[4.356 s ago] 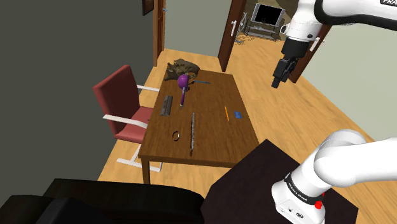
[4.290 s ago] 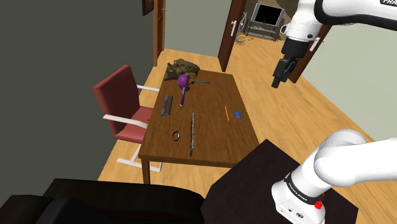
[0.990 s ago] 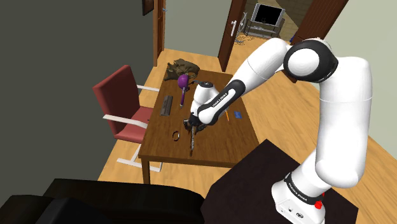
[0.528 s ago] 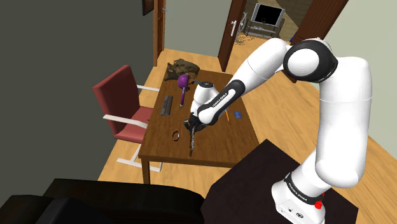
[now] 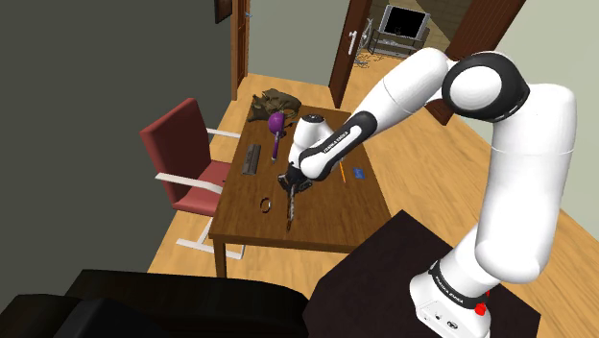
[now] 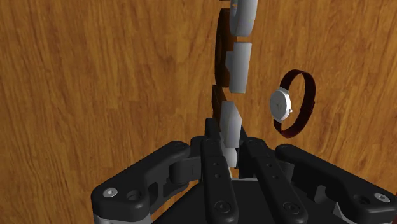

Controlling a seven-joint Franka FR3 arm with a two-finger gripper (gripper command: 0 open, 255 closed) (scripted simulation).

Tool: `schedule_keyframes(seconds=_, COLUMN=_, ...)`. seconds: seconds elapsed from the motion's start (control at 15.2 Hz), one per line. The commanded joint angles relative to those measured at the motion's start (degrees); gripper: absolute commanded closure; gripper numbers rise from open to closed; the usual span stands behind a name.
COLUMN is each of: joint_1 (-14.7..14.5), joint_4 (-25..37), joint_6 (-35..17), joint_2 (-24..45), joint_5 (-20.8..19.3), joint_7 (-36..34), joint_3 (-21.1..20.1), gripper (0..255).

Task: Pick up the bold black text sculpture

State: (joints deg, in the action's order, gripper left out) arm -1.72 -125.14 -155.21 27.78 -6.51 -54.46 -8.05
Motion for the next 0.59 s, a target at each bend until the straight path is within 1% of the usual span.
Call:
schedule_keyframes(seconds=0.0, joint_1=0.21, joint_4=-0.51, joint_6=1.02, joint_2=-1.54, joint_5=0.32, joint_7=0.17, joint_3=-0.32, gripper=255)
schedule_keyframes(seconds=0.53, joint_1=1.01, joint_4=-1.09, joint_6=5.36, joint_2=-6.48, joint_5=1.67, joint_7=1.07, joint_3=-1.37, gripper=255)
